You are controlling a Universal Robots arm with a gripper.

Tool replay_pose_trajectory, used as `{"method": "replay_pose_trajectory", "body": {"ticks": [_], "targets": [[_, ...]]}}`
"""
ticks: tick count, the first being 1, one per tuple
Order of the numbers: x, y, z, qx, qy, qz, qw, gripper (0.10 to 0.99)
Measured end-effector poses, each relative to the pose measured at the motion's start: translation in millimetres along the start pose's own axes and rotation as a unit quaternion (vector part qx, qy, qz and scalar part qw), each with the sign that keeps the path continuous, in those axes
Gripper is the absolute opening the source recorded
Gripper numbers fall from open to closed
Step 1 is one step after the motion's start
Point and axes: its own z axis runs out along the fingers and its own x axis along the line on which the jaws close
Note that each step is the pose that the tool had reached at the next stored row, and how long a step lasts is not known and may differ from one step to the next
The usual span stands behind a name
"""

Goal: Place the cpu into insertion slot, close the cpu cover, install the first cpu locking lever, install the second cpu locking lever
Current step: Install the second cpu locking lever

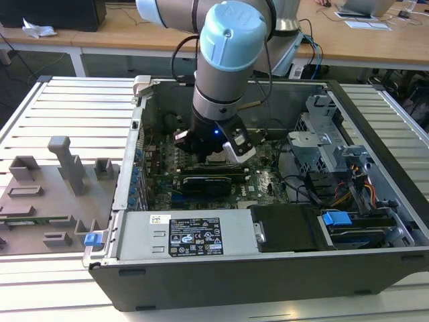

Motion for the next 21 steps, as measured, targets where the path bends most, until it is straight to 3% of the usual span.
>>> {"method": "replay_pose_trajectory", "body": {"ticks": [7, 10, 11, 13, 15, 21], "targets": [[-40.9, 3.0, 0.8, -0.0026, 0.0181, 0.004, 0.9998, 0.106], [-49.3, 11.6, 2.6, 0.0007, 0.0200, 0.005, 0.9998, 0.106], [-50.7, 18.0, 3.9, 0.0157, 0.0218, 0.007, 0.9996, 0.106], [-51.1, 22.1, 3.2, 0.0429, 0.0248, 0.010, 0.9987, 0.106], [-49.7, 24.8, 1.6, 0.0600, 0.0248, 0.011, 0.9978, 0.106], [-42.6, 32.3, 3.0, 0.0820, 0.0219, 0.012, 0.9963, 0.106]]}}
